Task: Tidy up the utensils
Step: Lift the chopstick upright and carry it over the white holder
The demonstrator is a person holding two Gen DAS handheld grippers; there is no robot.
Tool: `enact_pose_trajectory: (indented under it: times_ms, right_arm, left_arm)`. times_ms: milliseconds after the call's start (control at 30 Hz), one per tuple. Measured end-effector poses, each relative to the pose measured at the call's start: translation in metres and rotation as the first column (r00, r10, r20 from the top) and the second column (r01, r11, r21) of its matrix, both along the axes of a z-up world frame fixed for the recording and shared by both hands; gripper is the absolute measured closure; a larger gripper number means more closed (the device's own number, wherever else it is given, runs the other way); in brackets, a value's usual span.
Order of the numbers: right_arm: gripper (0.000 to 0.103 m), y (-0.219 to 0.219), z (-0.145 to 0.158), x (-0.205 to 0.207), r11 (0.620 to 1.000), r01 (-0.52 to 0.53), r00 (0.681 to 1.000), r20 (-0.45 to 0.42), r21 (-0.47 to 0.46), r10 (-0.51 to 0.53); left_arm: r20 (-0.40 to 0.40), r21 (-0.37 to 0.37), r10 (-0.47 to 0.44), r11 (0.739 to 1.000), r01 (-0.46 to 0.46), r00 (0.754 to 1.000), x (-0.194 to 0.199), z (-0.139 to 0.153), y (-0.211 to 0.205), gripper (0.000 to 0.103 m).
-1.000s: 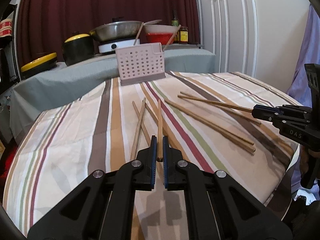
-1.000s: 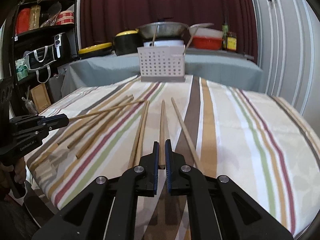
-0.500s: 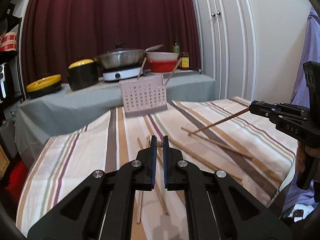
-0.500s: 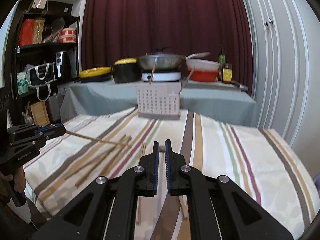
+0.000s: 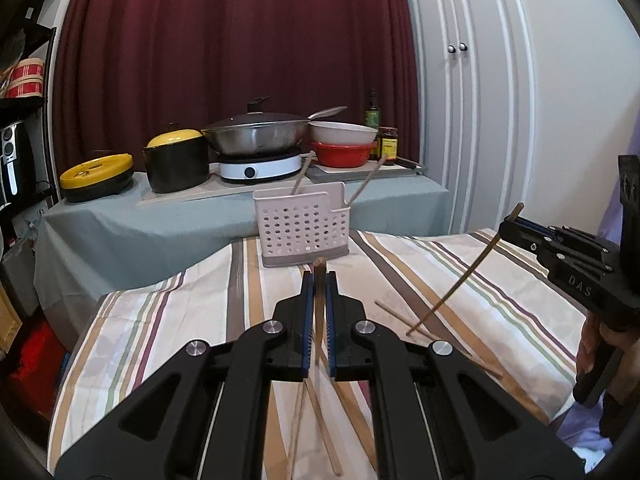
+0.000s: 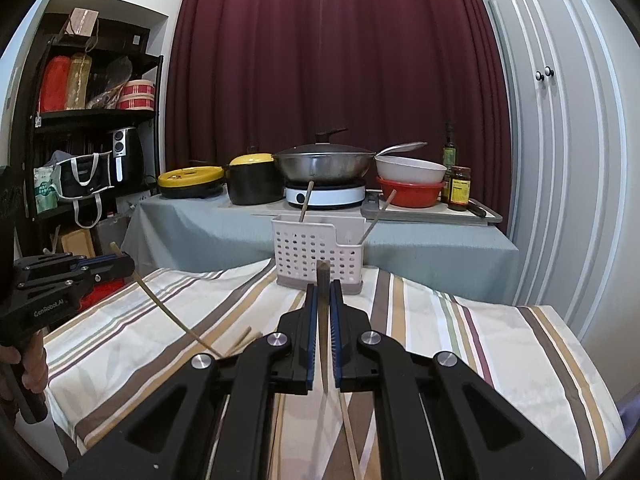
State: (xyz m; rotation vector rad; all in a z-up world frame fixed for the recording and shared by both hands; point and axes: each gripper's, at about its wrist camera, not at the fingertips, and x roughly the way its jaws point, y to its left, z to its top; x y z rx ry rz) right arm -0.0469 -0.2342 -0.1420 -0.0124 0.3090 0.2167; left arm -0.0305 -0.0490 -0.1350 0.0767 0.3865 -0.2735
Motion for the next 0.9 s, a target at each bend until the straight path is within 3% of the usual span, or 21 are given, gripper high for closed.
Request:
enact_pose_trajectory:
  times_ms: [500,733,900]
  right_arm:
    - [0.096,-0.001,0.006,0.045,1.000,-0.004,0.999,0.032,0.010,0.003]
    - [0.096,-0.001,0.011,0.056,0.999,-0.020,0.999,0.033,0.029,0.019]
    - [0.096,0.001,0.024,0.062,0.999,-0.036,0.997,0.065,0.024,0.035]
  left_arm:
    - [0.000,-0.015,0.025,1.000,-0.025,1.000,0.055,0.013,-0.005,0.096]
    - [-0.022,-0.040,0.017,0.999,-0.018,1.000,0.068,0.023,-0.004,0.096]
    - [0.008,-0.027,0.029,0.999,-0.029,1.000,0.073,0.038,-0.004,0.096]
